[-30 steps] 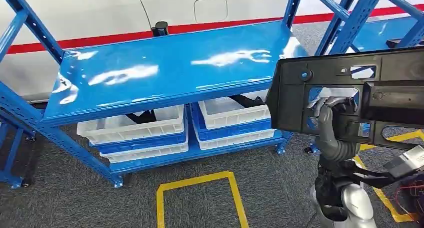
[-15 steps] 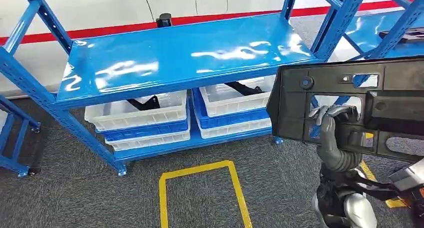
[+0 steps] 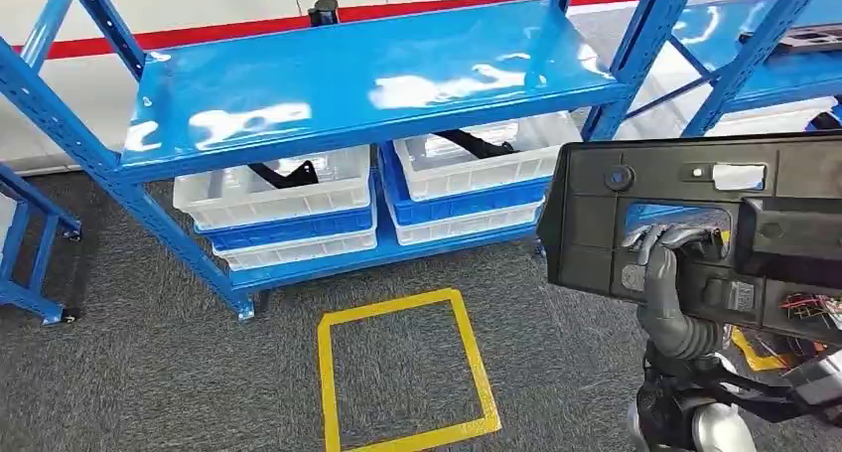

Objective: Take the parts from the cabinet and place them on the table.

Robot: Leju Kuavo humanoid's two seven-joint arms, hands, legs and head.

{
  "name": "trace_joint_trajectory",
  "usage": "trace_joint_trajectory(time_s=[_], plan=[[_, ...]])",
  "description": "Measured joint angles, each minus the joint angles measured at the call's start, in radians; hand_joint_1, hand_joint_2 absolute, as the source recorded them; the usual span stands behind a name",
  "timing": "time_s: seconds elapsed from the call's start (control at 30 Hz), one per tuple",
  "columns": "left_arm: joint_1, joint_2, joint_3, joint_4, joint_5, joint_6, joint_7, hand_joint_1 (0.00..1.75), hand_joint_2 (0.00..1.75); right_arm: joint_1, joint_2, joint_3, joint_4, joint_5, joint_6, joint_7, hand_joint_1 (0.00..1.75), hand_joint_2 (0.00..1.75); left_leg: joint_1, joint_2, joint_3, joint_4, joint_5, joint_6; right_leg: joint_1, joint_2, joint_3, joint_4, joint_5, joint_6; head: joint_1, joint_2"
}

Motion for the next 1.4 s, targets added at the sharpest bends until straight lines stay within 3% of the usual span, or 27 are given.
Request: trace_joint_trajectory(time_s=[0.03,0.07,0.13,0.2,0.27,0.33,0.37,0.4,0.5,0.53,0.6,0.67,0.7,0.73,0.8,0.83,0.87,0.9,1.03,1.07,1.13,1.2,1.23,1.27,1.33,1.37,1.4], plan=[[0.002,0.005,0.0,0.0,0.0,0.001,0.0,0.0,1.75,0.003,0.002,0.0,0.0,0.0,0.0,0.0,1.75,1.75,-0.001,-0.002,-0.012,-0.002,-0.008,-0.006,-0.033,-0.005,-0.004,-0.013,0.013,-0.005,0.002,0.0],[0.002,0.002,0.0,0.0,0.0,0.0,0.0,0.0,1.75,0.001,0.002,0.0,-0.001,0.0,0.0,0.0,1.75,1.75,-0.001,-0.011,-0.026,0.027,-0.056,-0.016,-0.025,-0.004,-0.014,-0.009,0.021,-0.013,-0.006,0.0],[0.002,0.002,0.0,0.0,0.0,-0.003,0.0,0.0,1.75,0.007,0.005,0.0,-0.004,0.0,0.0,0.0,1.75,1.75,0.012,-0.016,-0.073,0.179,-0.159,-0.029,-0.026,-0.01,-0.028,-0.004,0.029,-0.029,-0.017,0.0],[0.002,0.002,-0.001,0.0,-0.006,-0.007,0.0,0.0,1.75,0.022,0.008,0.0,-0.006,0.0,0.0,0.0,1.75,1.75,0.022,-0.016,-0.108,0.33,-0.213,-0.042,-0.024,-0.017,-0.043,0.011,0.031,-0.032,-0.015,0.0],[0.003,0.0,-0.004,0.001,-0.021,-0.014,0.006,0.0,1.75,0.043,0.015,0.0,-0.017,0.001,0.0,0.0,1.75,1.75,0.034,-0.015,-0.065,0.299,-0.186,-0.051,-0.026,-0.019,-0.059,0.03,0.031,-0.032,-0.016,0.0],[0.003,0.0,-0.016,0.001,-0.05,-0.019,0.007,0.0,1.75,0.066,0.022,0.0,-0.034,0.014,0.0,0.003,1.75,1.75,0.046,-0.015,0.057,0.116,-0.125,-0.057,-0.03,-0.015,-0.076,0.048,0.027,-0.031,-0.016,0.0],[0.002,-0.001,-0.025,0.001,-0.062,-0.019,0.004,0.0,1.75,0.078,0.024,0.0,-0.048,0.024,0.0,0.006,1.75,1.75,0.048,-0.019,0.095,0.049,-0.146,-0.058,-0.029,-0.014,-0.082,0.054,0.027,-0.03,-0.017,0.0],[0.002,-0.002,-0.034,0.001,-0.068,-0.018,-0.003,0.0,1.75,0.088,0.026,0.0,-0.061,0.032,0.002,0.008,1.75,1.75,0.039,-0.023,0.113,0.033,-0.149,-0.053,-0.021,-0.014,-0.09,0.055,0.031,-0.024,-0.018,0.0],[0.002,-0.002,-0.04,0.001,-0.057,-0.01,-0.03,0.0,1.75,0.104,0.029,0.005,-0.075,0.036,0.025,0.012,1.75,1.75,0.032,-0.021,0.098,0.033,-0.144,-0.035,-0.024,-0.013,-0.098,0.052,0.048,0.001,-0.02,0.0],[0.002,-0.002,-0.04,0.001,-0.052,-0.009,-0.036,0.0,1.75,0.105,0.029,0.006,-0.075,0.029,0.036,0.012,1.75,1.75,0.037,-0.018,0.097,0.018,-0.131,-0.019,-0.022,-0.011,-0.1,0.055,0.046,0.008,-0.019,0.0],[0.002,-0.002,-0.04,0.001,-0.04,0.002,-0.051,0.0,1.75,0.101,0.03,0.008,-0.074,0.01,0.055,0.008,1.75,1.75,0.037,-0.012,0.089,0.012,-0.115,0.003,-0.023,-0.009,-0.139,0.133,-0.014,-0.008,-0.015,0.0],[0.002,0.0,-0.04,0.001,-0.024,0.015,-0.058,0.0,1.75,0.1,0.033,0.01,-0.071,0.002,0.064,0.005,1.75,1.75,0.031,-0.004,0.07,0.012,-0.101,0.008,-0.023,-0.005,-0.206,0.303,-0.093,-0.018,-0.011,0.0],[0.002,0.001,-0.04,0.001,-0.018,0.022,-0.059,0.0,1.75,0.101,0.037,0.011,-0.068,0.001,0.066,0.004,1.75,1.75,0.029,-0.001,0.061,0.013,-0.094,0.008,-0.022,-0.003,-0.227,0.363,-0.114,-0.016,-0.01,0.0],[0.002,0.001,-0.04,0.001,-0.014,0.026,-0.059,0.0,1.75,0.102,0.04,0.013,-0.066,0.001,0.067,0.004,1.75,1.75,0.028,0.004,0.054,0.015,-0.088,0.007,-0.023,-0.003,-0.225,0.376,-0.117,-0.009,-0.011,0.0],[0.002,0.0,-0.04,0.001,-0.014,0.044,-0.056,0.0,1.75,0.101,0.046,0.023,-0.061,0.002,0.071,0.004,1.75,1.75,0.03,0.019,0.039,0.02,-0.078,-0.001,-0.025,-0.006,-0.137,0.243,-0.072,0.014,-0.01,0.0],[0.002,0.0,-0.04,0.001,-0.014,0.047,-0.055,0.0,1.75,0.101,0.048,0.028,-0.061,0.002,0.072,0.004,1.75,1.75,0.033,0.025,0.032,0.027,-0.075,-0.006,-0.027,-0.019,-0.075,0.139,-0.042,0.026,-0.01,0.0],[0.002,0.001,-0.04,0.001,-0.014,0.053,-0.055,0.0,1.75,0.1,0.05,0.034,-0.061,0.003,0.072,0.004,1.75,1.75,0.033,0.033,0.026,0.038,-0.074,-0.011,-0.03,-0.052,-0.024,0.05,-0.032,0.031,-0.008,0.0],[0.002,0.009,-0.039,0.0,-0.013,0.06,-0.053,0.0,1.75,0.099,0.055,0.037,-0.057,0.003,0.072,0.004,1.75,1.75,0.023,0.039,0.021,0.044,-0.073,-0.018,-0.022,-0.063,-0.04,0.056,-0.026,0.022,-0.008,0.0],[0.004,0.01,-0.025,0.001,0.013,0.1,-0.055,0.0,1.75,0.1,0.07,0.057,-0.05,0.001,0.083,0.002,1.75,1.75,0.031,0.066,0.024,0.04,-0.057,-0.038,-0.023,-0.026,-0.061,0.067,-0.008,-0.017,-0.01,0.0],[0.004,0.012,-0.022,0.001,0.019,0.113,-0.058,0.0,1.75,0.1,0.078,0.061,-0.047,-0.001,0.087,0.001,1.75,1.75,0.037,0.051,0.017,0.05,-0.076,-0.044,-0.029,-0.02,-0.065,0.066,0.0,-0.028,-0.011,0.0],[0.007,0.013,-0.015,0.001,0.021,0.123,-0.062,0.0,1.75,0.099,0.091,0.066,-0.042,-0.01,0.096,-0.002,1.75,1.75,0.037,0.002,-0.024,0.167,-0.187,-0.05,-0.026,-0.007,-0.077,0.067,0.016,-0.043,-0.013,0.0],[0.015,0.024,-0.011,0.001,0.021,0.114,-0.065,0.0,1.75,0.1,0.103,0.074,-0.034,-0.015,0.102,-0.003,1.75,1.75,0.036,-0.011,-0.082,0.329,-0.266,-0.051,-0.02,0.012,-0.098,0.069,0.031,-0.047,-0.014,0.0],[0.018,0.029,-0.01,0.001,0.021,0.11,-0.066,0.0,1.75,0.101,0.108,0.078,-0.027,-0.016,0.103,-0.003,1.75,1.75,0.035,-0.012,-0.088,0.362,-0.273,-0.048,-0.016,0.023,-0.106,0.07,0.037,-0.047,-0.014,0.0],[0.02,0.034,-0.008,0.001,0.021,0.106,-0.066,0.0,1.75,0.101,0.112,0.08,-0.022,-0.016,0.105,-0.003,1.75,1.75,0.035,-0.014,-0.069,0.343,-0.26,-0.043,-0.014,0.034,-0.111,0.07,0.041,-0.046,-0.014,0.0],[0.021,0.04,-0.006,0.001,0.021,0.105,-0.068,0.0,1.75,0.1,0.117,0.083,-0.015,-0.018,0.106,-0.004,1.75,1.75,0.031,-0.028,0.032,0.188,-0.19,-0.025,-0.009,0.057,-0.115,0.069,0.048,-0.043,-0.014,0.0],[0.021,0.044,-0.005,0.001,0.021,0.105,-0.07,0.0,1.75,0.099,0.121,0.085,-0.011,-0.018,0.108,-0.004,1.75,1.75,0.029,-0.059,0.097,0.085,-0.157,-0.011,-0.008,0.069,-0.116,0.069,0.051,-0.039,-0.014,0.0],[0.021,0.053,-0.003,-0.001,0.024,0.104,-0.071,0.0,1.75,0.099,0.126,0.088,-0.006,-0.018,0.108,-0.006,1.75,1.75,0.03,-0.105,0.123,0.04,-0.171,0.002,-0.006,0.074,-0.119,0.07,0.054,-0.033,-0.01,0.0]])
